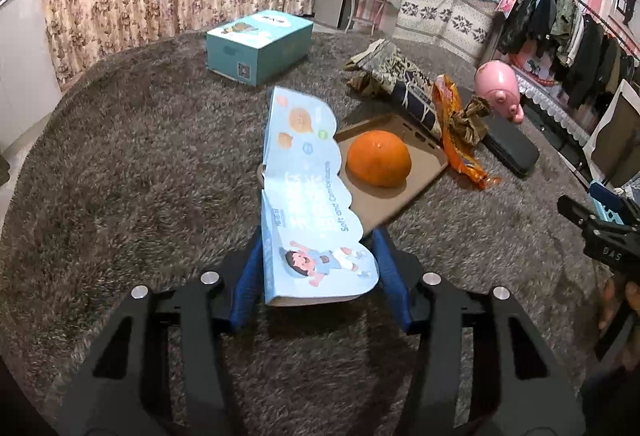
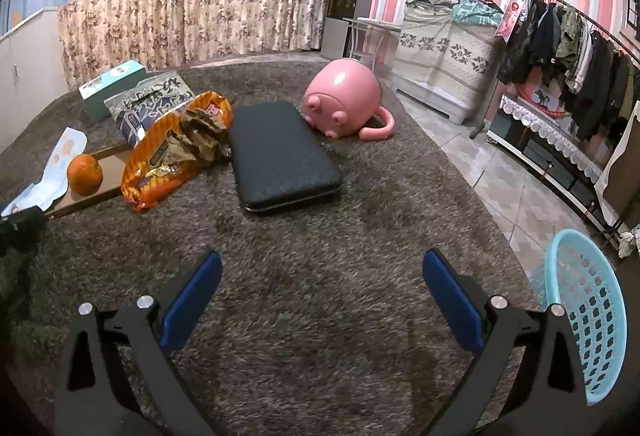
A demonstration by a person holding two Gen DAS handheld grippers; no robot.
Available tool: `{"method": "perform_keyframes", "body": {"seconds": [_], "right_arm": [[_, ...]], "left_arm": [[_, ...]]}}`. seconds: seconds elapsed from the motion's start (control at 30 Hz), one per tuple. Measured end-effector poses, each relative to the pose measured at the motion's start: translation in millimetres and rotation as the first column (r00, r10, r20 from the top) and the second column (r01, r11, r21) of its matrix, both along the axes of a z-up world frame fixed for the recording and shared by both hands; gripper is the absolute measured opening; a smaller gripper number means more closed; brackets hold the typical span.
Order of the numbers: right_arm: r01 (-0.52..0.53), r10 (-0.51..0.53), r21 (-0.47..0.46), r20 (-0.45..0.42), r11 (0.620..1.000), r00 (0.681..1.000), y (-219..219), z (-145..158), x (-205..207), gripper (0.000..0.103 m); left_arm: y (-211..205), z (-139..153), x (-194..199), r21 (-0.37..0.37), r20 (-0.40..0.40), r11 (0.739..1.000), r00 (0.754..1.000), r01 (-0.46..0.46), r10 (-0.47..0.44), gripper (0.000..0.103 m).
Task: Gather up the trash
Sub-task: 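Hold the card in the left tool while the right tool grasps the brown crumpled paper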
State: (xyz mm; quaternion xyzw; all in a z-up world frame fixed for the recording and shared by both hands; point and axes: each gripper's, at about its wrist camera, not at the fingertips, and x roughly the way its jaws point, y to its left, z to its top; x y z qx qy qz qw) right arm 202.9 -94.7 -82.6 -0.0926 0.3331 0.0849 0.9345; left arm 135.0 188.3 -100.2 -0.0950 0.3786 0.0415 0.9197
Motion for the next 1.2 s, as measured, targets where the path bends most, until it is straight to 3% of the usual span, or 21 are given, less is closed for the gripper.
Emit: {"method": "perform_keyframes", "body": {"seconds": [0.03, 0.07, 0.13, 0.37, 0.57, 0.73, 0.87, 0.93, 0.97, 1.03, 1.2], "right_arm": [[0.001, -0.001, 0.002, 0.002, 1.0, 1.0, 0, 0, 0, 0.098], [0.001, -0.001, 0.005, 0.003, 1.0, 1.0, 0, 0, 0, 0.098], [-0.003, 0.003, 0.021, 0.004, 1.0, 1.0, 1, 1, 1, 0.098], [-0.027, 0.028, 0.073, -0.008, 0.997, 1.0, 16, 5, 17, 0.098], [-0.072, 0.075, 0.13, -0.018, 0.989, 0.997, 46, 9, 39, 0.098], [-0.128, 0.132, 0.108, -0.032, 0.986, 0.991, 82, 4, 60, 0.097], [-0.159, 0.165, 0.099, -0.054, 0.982, 0.985, 101, -2, 76, 0.081], [-0.179, 0.186, 0.093, -0.063, 0.979, 0.981, 109, -5, 82, 0.068], [-0.19, 0.196, 0.088, -0.069, 0.978, 0.978, 112, -7, 85, 0.051], [-0.206, 0.214, 0.096, -0.082, 0.974, 0.973, 114, -9, 88, 0.047], [-0.211, 0.209, 0.083, 0.027, 0.974, 0.978, 97, 12, 67, 0.045]], "left_arm": [[1, 1, -2, -0.002, 0.006, 1.0, 1.0, -0.001, 0.001, 0.048], [4, 4, -4, -0.011, 0.018, 1.0, 1.0, -0.001, 0.001, 0.029], [11, 7, -6, -0.036, 0.026, 0.999, 1.0, 0.009, -0.008, 0.009], [40, 6, -3, -0.067, 0.046, 0.997, 0.999, -0.023, 0.026, 0.009], [52, 15, 4, -0.038, 0.066, 0.999, 0.997, -0.037, 0.039, 0.003], [63, 27, 8, -0.024, 0.106, 0.999, 0.993, -0.042, 0.044, 0.003], [65, 34, 9, 0.012, 0.124, 0.999, 0.991, -0.053, 0.051, 0.002], [66, 37, 9, 0.014, 0.132, 0.998, 0.99, -0.059, 0.057, 0.002], [66, 40, 10, 0.015, 0.137, 0.998, 0.989, -0.063, 0.06, 0.002], [64, 44, 10, 0.022, 0.146, 0.998, 0.987, -0.063, 0.059, 0.002], [53, 60, 8, 0.041, 0.186, 0.998, 0.981, -0.055, 0.046, 0.002]]}}
